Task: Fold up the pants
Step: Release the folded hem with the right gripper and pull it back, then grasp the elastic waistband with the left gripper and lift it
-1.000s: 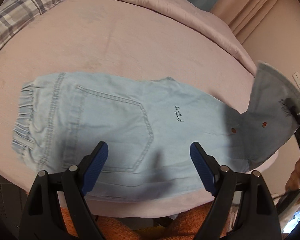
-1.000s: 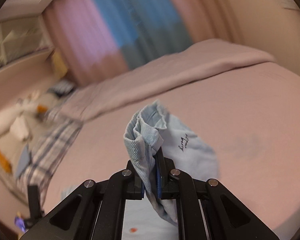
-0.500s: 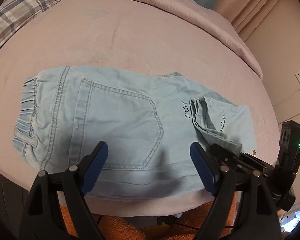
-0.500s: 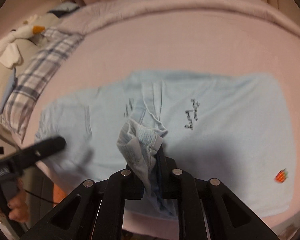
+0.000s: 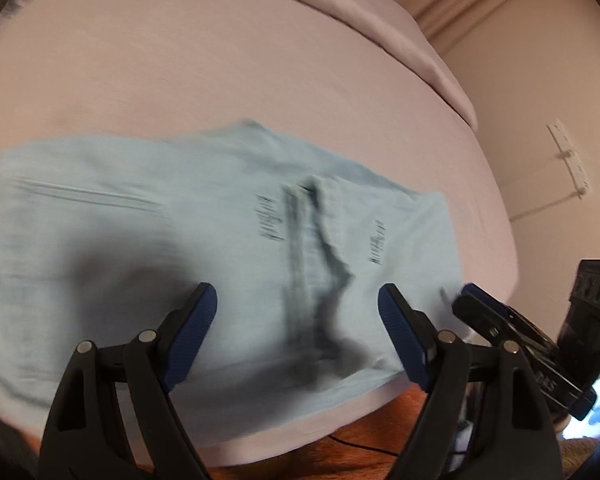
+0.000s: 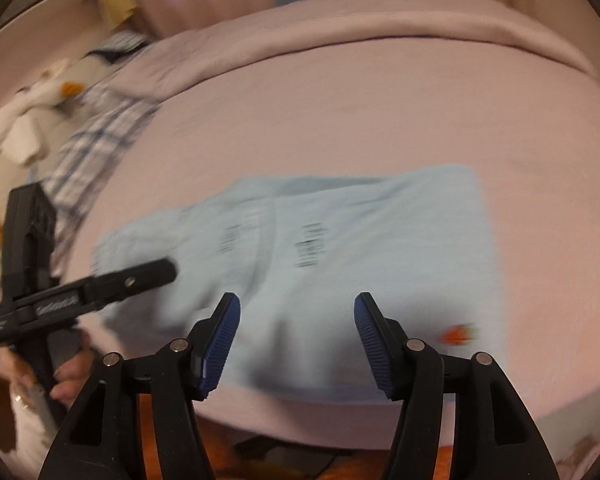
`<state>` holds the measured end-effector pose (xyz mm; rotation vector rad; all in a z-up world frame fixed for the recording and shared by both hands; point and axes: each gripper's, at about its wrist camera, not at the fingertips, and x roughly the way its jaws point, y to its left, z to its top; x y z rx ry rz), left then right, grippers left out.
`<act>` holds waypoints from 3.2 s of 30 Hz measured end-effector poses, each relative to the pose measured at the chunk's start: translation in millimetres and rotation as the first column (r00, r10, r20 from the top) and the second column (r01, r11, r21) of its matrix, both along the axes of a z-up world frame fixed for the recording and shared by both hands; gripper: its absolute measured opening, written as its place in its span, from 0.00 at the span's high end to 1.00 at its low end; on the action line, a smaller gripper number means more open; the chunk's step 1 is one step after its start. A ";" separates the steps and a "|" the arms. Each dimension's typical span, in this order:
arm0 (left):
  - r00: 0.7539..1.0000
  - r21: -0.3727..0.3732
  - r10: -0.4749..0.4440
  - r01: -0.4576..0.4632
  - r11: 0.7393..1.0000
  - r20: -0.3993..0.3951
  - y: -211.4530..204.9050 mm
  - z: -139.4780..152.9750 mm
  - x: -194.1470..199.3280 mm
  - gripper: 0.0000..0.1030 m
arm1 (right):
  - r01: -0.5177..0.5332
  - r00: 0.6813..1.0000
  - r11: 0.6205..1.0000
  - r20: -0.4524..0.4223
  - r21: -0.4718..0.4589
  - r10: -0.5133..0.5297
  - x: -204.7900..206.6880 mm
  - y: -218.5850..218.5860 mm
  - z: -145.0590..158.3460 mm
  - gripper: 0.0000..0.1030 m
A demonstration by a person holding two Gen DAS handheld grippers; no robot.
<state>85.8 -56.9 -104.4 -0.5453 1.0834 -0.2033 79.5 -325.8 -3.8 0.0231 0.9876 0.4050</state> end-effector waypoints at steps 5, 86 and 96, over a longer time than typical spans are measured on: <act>0.999 -0.053 -0.031 0.029 0.998 -0.040 -25.0 -24.8 18.8 0.62 | 0.133 0.991 0.991 -0.022 -0.004 -0.133 2.6 -33.9 -12.8 0.42; 0.806 -0.053 0.591 -0.591 0.805 -0.022 146.1 -17.1 -142.5 0.34 | 0.139 0.986 0.989 -0.081 -0.052 -0.142 17.8 4.2 -31.7 0.16; 0.758 -0.046 0.652 -0.650 0.759 0.038 135.1 9.8 -141.2 0.71 | 0.178 0.980 0.984 -0.091 -0.027 -0.180 13.3 -2.9 -35.0 0.16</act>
